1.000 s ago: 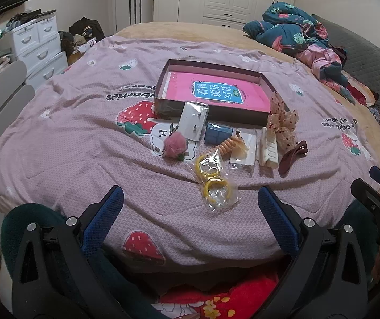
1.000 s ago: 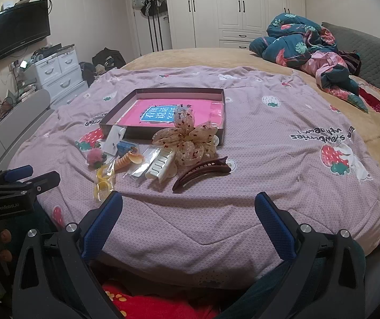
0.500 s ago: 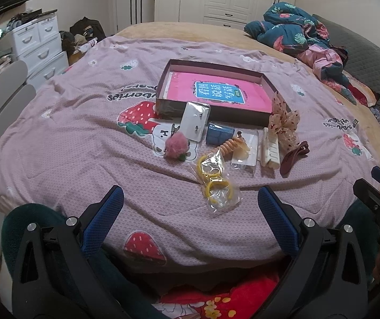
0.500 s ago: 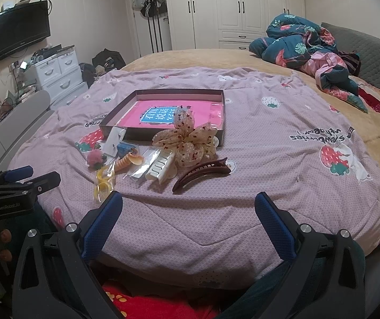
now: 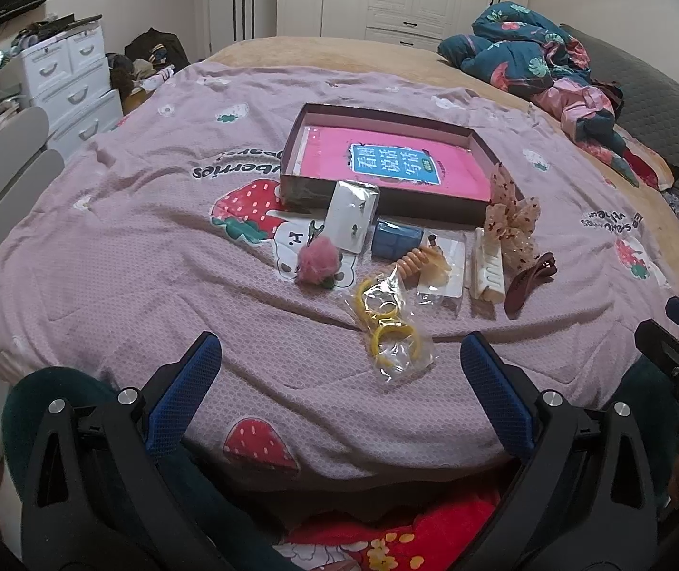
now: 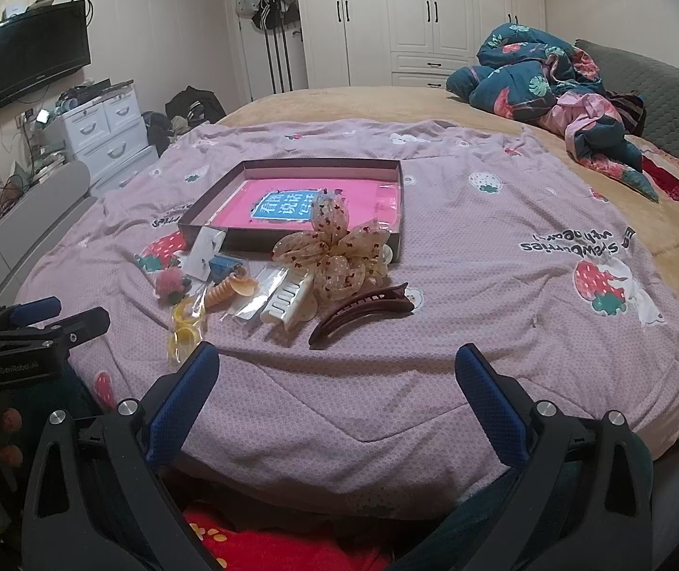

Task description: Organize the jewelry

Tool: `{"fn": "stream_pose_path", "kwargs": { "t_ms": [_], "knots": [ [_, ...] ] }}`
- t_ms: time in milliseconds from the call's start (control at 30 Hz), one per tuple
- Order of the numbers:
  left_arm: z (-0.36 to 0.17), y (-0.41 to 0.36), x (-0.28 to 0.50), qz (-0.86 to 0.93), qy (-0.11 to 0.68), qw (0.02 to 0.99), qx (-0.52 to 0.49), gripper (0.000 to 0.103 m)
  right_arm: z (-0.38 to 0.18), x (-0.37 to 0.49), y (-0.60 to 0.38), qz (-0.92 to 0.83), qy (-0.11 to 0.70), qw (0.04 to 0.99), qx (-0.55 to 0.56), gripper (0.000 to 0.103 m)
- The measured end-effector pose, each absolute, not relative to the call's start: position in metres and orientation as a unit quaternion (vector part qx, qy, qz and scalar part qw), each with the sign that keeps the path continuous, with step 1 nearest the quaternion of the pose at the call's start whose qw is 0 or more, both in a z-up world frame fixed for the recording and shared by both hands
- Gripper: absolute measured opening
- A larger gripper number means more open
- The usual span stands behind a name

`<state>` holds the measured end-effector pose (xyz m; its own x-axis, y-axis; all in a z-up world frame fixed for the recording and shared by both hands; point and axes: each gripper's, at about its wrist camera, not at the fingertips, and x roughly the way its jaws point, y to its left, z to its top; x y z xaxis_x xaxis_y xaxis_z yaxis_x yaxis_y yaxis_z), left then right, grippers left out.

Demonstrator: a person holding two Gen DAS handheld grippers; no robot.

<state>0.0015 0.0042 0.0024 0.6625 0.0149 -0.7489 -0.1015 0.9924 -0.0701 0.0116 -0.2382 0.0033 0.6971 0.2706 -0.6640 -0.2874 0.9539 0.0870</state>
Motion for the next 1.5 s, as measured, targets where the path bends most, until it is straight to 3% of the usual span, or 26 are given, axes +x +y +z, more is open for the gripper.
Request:
{"fn": "stream_pose_path", "kwargs": {
  "t_ms": [900,1500],
  "knots": [
    [-0.002,0.070,0.064,0.088,0.420,0.899,-0.087,0.094,0.003,0.087,-0.197,0.196,0.377,0.905,-0.023,0.099],
    [-0.030,0.032,0.160,0.005,0.473,0.880,-0.047,0.094,-0.031,0.152,-0.196,0.161,0.404,0.901,-0.002,0.099]
  ]
}}
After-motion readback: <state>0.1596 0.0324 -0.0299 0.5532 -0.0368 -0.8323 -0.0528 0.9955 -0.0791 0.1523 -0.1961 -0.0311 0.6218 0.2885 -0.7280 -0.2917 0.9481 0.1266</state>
